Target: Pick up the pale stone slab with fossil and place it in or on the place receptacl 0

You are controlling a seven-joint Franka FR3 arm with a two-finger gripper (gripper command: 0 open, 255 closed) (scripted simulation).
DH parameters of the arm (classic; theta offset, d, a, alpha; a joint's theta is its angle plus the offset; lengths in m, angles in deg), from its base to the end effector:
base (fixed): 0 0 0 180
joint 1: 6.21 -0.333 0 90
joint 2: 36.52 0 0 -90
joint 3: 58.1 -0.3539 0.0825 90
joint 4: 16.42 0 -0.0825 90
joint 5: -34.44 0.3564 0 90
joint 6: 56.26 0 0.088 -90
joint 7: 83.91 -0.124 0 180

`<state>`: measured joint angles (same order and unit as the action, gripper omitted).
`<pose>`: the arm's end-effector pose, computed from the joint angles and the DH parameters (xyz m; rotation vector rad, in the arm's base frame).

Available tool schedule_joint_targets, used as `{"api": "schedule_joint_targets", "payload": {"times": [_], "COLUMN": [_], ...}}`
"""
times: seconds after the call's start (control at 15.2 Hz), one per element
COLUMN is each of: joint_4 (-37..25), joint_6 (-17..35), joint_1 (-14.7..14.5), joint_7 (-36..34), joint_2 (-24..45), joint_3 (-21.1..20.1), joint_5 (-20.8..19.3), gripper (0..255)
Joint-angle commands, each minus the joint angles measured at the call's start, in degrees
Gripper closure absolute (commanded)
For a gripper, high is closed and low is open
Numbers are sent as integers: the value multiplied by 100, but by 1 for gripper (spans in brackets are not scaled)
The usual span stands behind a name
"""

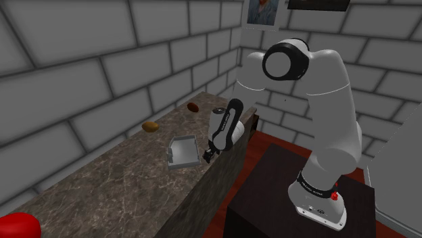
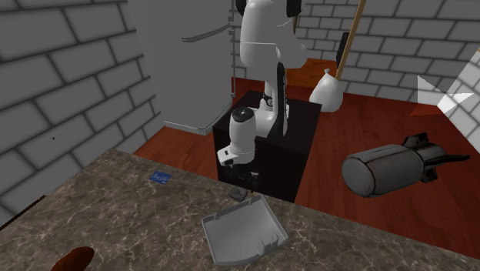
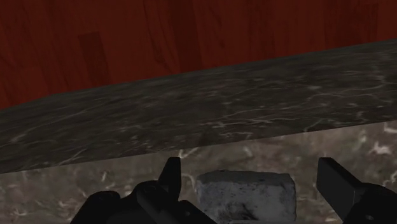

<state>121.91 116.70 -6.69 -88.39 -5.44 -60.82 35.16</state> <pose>0.4948 0.0281 0.1403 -3.1091 0.0658 -0.0941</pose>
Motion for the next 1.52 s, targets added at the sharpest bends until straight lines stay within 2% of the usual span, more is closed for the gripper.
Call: {"api": "schedule_joint_targets", "payload": {"times": [0.0,0.33,0.4,0.99,1.45], "joint_4": [-10,-9,-9,-10,199], "joint_6": [16,15,15,16,-413], "joint_1": [-9,-9,-9,-9,24], "joint_7": [-6,-6,-6,-6,-4], "joint_2": [23,22,22,23,-615], "joint_3": [2,2,2,2,-36], "joint_5": [0,0,0,0,20], "gripper": [0,0,255,255,255]}}
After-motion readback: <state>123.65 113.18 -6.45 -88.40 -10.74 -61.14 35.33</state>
